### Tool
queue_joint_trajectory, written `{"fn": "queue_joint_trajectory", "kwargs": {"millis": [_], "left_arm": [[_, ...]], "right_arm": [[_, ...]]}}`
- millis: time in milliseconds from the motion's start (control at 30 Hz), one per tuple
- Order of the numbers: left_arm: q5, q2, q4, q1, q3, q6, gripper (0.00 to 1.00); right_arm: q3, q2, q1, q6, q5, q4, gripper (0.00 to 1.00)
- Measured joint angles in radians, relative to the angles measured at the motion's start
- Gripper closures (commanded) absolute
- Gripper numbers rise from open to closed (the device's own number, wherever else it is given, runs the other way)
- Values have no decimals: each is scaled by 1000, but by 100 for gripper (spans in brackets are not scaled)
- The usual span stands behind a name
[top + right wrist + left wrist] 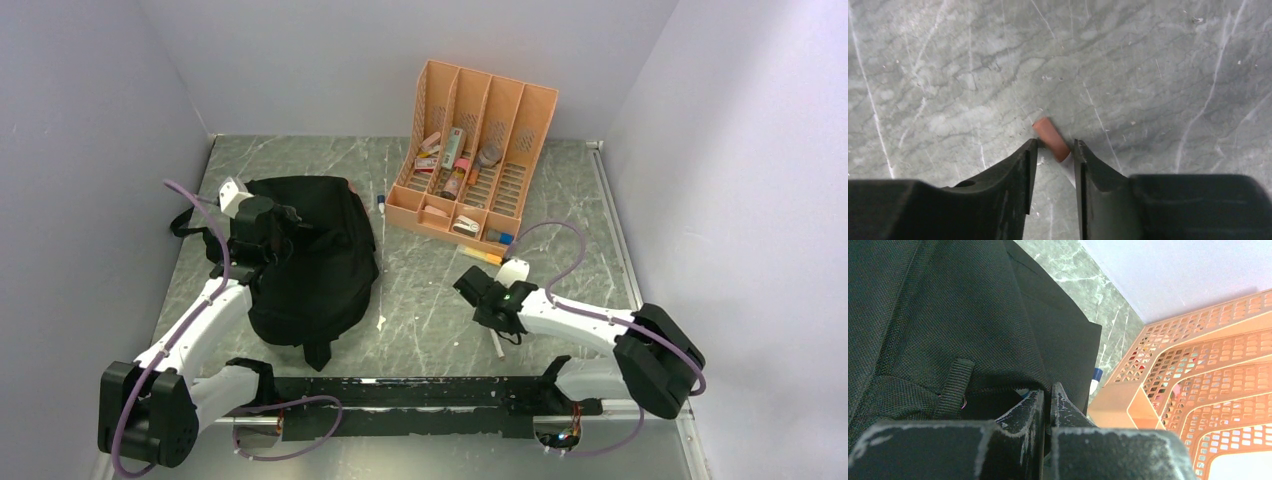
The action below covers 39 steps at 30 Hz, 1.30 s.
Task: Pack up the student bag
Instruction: Move the stationery to the center of the board, then pick up the stationery from the center of the board.
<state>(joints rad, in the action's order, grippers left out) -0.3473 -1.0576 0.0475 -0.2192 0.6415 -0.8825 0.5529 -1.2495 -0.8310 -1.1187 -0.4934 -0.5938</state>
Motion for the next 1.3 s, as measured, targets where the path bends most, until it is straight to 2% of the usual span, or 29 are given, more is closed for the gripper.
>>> {"fn": "queue_joint_trajectory", "kwargs": {"millis": [100, 400, 467, 567, 600, 733, 800, 1033, 1167, 1300], "left_arm": [[0, 0, 0, 0, 0, 0, 95], [0, 0, 0, 0, 0, 0, 95], [0, 0, 0, 0, 0, 0, 95], [0, -1, 0, 0, 0, 0, 95], [0, -1, 0, 0, 0, 0, 95], [0, -1, -1, 0, 1, 0, 95], [0, -1, -1, 0, 1, 0, 95], [0, -1, -1, 0, 1, 0, 95], [0, -1, -2, 0, 1, 0, 95], [0, -1, -1, 0, 1, 0, 95]], "right_arm": [[6, -22, 0, 23, -12, 33, 79], [31, -78, 0, 145, 21, 161, 86], [47, -102, 0, 190, 51, 200, 79], [119, -186, -1, 265, 103, 239, 58], [143, -213, -2, 282, 114, 246, 54], [229, -301, -21, 344, 129, 253, 44], [238, -311, -45, 360, 123, 245, 42], [236, -303, -133, 372, 113, 190, 46], [209, -262, -140, 373, 150, 157, 54], [190, -227, -140, 379, 188, 103, 67]]}}
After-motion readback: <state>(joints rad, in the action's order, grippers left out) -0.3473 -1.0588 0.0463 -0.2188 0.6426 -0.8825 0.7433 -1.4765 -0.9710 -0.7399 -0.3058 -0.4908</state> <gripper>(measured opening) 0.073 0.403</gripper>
